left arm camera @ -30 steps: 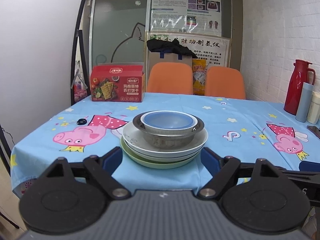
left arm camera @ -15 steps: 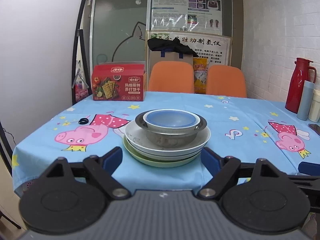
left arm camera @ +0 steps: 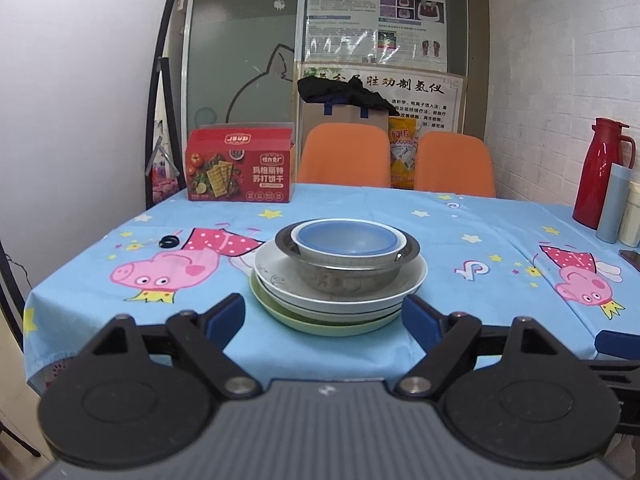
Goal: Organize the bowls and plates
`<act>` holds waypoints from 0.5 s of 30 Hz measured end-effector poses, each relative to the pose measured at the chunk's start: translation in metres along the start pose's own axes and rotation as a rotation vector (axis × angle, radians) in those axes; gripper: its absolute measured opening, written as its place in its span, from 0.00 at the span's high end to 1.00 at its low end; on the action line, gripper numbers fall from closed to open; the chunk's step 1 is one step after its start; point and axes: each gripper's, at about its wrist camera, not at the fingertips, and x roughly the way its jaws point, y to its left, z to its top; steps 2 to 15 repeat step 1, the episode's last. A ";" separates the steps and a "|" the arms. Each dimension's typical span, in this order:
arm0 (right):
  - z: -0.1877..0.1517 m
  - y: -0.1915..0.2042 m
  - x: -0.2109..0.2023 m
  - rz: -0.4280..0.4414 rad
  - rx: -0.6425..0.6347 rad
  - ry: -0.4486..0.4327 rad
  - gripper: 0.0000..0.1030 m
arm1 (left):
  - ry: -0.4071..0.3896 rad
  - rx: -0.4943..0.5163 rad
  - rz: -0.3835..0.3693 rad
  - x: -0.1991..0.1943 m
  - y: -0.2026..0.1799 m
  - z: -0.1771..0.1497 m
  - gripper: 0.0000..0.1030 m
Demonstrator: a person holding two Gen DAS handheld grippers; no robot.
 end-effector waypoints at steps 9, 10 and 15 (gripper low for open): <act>0.000 0.000 0.000 0.000 0.002 0.000 0.00 | -0.006 -0.001 0.003 -0.001 0.000 0.000 0.19; 0.000 0.000 0.000 0.000 0.002 0.000 0.00 | -0.006 -0.001 0.003 -0.001 0.000 0.000 0.19; 0.000 0.000 0.000 0.000 0.002 0.000 0.00 | -0.006 -0.001 0.003 -0.001 0.000 0.000 0.19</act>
